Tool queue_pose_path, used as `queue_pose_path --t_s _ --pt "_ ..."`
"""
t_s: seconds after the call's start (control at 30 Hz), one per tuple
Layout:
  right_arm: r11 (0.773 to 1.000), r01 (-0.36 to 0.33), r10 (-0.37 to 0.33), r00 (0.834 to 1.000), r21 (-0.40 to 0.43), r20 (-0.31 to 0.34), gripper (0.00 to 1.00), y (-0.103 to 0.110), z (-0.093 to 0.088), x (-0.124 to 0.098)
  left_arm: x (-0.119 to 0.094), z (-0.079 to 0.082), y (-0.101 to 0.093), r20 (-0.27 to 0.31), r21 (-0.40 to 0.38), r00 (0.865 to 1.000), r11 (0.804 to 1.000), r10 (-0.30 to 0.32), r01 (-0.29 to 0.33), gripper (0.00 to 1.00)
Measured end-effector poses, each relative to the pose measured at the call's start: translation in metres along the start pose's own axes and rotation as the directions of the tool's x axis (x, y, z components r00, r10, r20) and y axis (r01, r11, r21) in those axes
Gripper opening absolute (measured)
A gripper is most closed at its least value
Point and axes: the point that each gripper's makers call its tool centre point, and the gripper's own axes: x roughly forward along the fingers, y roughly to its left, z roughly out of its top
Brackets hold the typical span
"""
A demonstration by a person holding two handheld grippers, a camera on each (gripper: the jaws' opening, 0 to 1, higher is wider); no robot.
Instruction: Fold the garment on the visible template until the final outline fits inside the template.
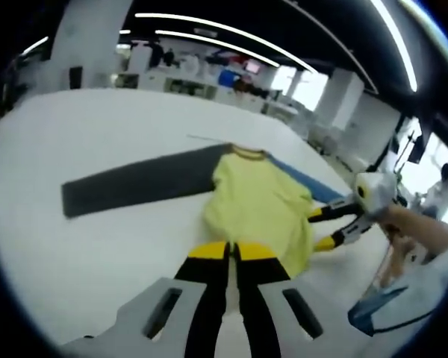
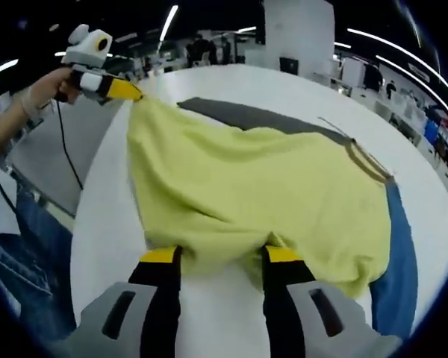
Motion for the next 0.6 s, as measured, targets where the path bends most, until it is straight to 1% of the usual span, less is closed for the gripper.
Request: queue_pose_path --t_s 0.03,0.1,0.13,0.2,0.33,0.4,0.47,0.6 --pt "1.000 0.020 -0.020 1.000 -0.005 -0.003 0.39 -0.004 0.001 0.001 0.000 0.000 0.000 -0.001 -0.003 1.000 1.000 -0.001 0.001 0.00" --pt "0.999 0.033 -0.033 0.999 -0.003 -0.007 0.27 -0.008 0.003 0.001 0.000 0.000 0.001 0.000 -0.007 1.000 1.000 0.001 -0.001 0.00" --pt "1.000 0.028 -0.028 1.000 0.001 -0.003 0.22 -0.007 0.005 0.001 0.000 0.000 0.002 0.001 -0.007 1.000 1.000 0.000 0.000 0.00" --pt "1.000 -0.004 0.004 1.000 0.019 0.000 0.07 -0.002 0.007 0.000 0.000 0.000 0.002 0.001 -0.010 1.000 1.000 0.001 -0.001 0.00" --pt "1.000 -0.001 0.001 1.000 -0.001 -0.027 0.04 -0.002 0.007 -0.007 0.000 0.000 0.004 0.003 -0.018 1.000 1.000 0.006 -0.006 0.00" --pt "1.000 0.000 -0.001 0.999 -0.007 -0.034 0.04 -0.003 0.009 -0.017 -0.002 0.003 0.008 0.014 -0.027 1.000 1.000 0.016 -0.016 0.00" --pt "1.000 0.014 -0.014 1.000 -0.004 -0.028 0.04 -0.008 0.014 -0.029 -0.004 0.006 0.011 0.026 -0.023 0.999 0.999 0.029 -0.028 0.00" --pt "1.000 0.029 -0.028 0.999 0.008 -0.018 0.04 -0.015 0.023 -0.052 -0.006 0.013 0.008 0.041 -0.011 0.999 1.000 0.029 -0.029 0.00"
